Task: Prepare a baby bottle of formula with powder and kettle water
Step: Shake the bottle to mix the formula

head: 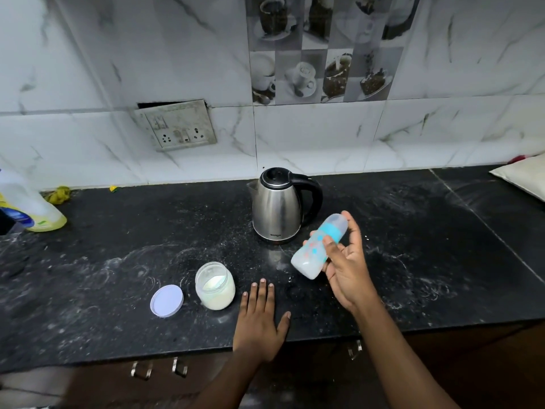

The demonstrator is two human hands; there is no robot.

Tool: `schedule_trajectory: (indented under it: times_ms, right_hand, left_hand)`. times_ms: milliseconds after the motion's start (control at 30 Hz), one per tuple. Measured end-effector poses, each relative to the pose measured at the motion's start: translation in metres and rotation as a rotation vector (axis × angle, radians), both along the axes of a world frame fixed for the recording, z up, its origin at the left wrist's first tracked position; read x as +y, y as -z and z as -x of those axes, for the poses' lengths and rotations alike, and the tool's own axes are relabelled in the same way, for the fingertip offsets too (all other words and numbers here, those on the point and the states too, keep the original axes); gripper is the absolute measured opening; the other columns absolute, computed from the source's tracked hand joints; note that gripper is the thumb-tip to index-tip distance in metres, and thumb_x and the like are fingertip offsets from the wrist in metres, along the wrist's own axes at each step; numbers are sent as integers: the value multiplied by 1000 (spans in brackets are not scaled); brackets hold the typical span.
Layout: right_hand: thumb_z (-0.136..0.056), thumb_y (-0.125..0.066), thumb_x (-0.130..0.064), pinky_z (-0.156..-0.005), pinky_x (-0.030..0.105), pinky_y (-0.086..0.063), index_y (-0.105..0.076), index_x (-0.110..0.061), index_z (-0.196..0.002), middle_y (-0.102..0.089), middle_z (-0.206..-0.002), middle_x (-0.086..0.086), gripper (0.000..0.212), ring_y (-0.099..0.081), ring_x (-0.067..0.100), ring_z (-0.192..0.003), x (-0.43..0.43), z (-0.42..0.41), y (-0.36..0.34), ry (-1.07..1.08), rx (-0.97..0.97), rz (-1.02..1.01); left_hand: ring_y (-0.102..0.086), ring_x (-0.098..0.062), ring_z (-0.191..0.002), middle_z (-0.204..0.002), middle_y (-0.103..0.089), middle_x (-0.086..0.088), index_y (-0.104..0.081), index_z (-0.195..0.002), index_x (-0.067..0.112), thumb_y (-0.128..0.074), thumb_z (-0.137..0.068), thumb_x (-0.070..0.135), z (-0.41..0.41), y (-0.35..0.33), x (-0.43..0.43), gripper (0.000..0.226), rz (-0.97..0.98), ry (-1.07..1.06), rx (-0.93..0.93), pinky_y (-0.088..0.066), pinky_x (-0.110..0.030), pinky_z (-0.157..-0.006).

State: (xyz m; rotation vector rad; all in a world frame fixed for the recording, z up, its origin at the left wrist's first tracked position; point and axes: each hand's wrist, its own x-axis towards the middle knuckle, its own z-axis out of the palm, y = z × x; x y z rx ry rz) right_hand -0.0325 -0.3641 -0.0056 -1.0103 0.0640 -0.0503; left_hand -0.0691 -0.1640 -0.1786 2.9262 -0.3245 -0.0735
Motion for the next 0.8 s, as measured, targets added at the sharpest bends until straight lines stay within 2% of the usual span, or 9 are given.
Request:
schedule_trajectory:
  times_ms: [100, 200, 300, 367, 500, 567, 633, 733, 800]
  right_hand:
    - [-95, -66, -7, -94, 55, -59, -42, -39, -153, -62, -135, 32, 70, -65, 46, -118, 2, 0, 0, -82, -9, 40]
    - [-96, -66, -14, -91, 51, -61, -43, -36, -150, -69, -129, 25, 63, -70, 40, -116, -4, -1, -1, 25, -1, -42]
    - [-93, -73, -25, -88, 55, -61, -44, -41, -147, -67, -130, 27, 63, -69, 44, -117, -2, 0, -3, -53, 7, 67]
    - [-94, -72, -28, -85, 59, -60, -44, -46, -145, -67, -133, 22, 61, -69, 39, -119, -3, 0, 0, -73, 9, 92]
    - [-99, -62, -31, -80, 56, -61, -37, -52, -146, -64, -142, 15, 57, -71, 29, -118, -7, -8, 2, -37, 92, -68]
    - [-94, -66, -27, -80, 56, -61, -38, -47, -147, -58, -149, 18, 63, -72, 29, -115, -6, -11, 6, -29, 143, -162]
    - [-89, -72, -16, -81, 55, -61, -41, -46, -146, -54, -152, 19, 72, -72, 27, -113, -4, -9, 10, -61, 159, -165]
    - [-85, -77, -4, -86, 55, -59, -49, -50, -143, -52, -151, 22, 79, -70, 27, -119, -2, -7, 10, -142, 103, -111]
    - [-87, -74, -3, -87, 54, -60, -49, -50, -144, -52, -152, 21, 78, -68, 28, -122, -1, -9, 5, -112, 60, -150]
  left_hand:
    - [16, -25, -164, -176, 15, -5, 1, -170, 16, -9, -102, 71, 1, 0, 1, 88, 7, 4, -1, 17, -41, -129]
    - [15, -25, -164, -176, 14, -5, -1, -170, 16, -10, -102, 72, 0, 0, 0, 88, 9, 1, -1, 15, -42, -129]
    - [18, -24, -163, -176, 15, -4, 2, -170, 17, -9, -102, 73, 0, 1, 1, 88, 7, 0, 2, 18, -41, -128]
    - [19, -24, -163, -176, 16, -4, 3, -170, 18, -8, -102, 73, 0, 1, 1, 88, 1, -3, 5, 18, -41, -128]
    - [19, -24, -163, -176, 16, -5, 3, -170, 17, -7, -102, 73, 0, 0, 0, 89, 3, 1, 10, 15, -43, -129]
    - [17, -25, -164, -176, 15, -5, 1, -170, 16, -9, -102, 72, 1, 0, 1, 88, 10, 2, 8, 13, -44, -130]
    - [17, -25, -164, -177, 14, -5, 2, -170, 17, -9, -102, 72, 1, 0, 1, 88, 9, -1, 9, 12, -44, -130]
    - [17, -25, -164, -177, 13, -5, 2, -170, 17, -10, -102, 72, 0, 1, 1, 88, 7, 4, 8, 12, -44, -130]
    - [17, -25, -163, -177, 14, -5, 2, -170, 17, -10, -102, 72, 0, 1, 1, 88, 8, 3, 4, 13, -43, -130]
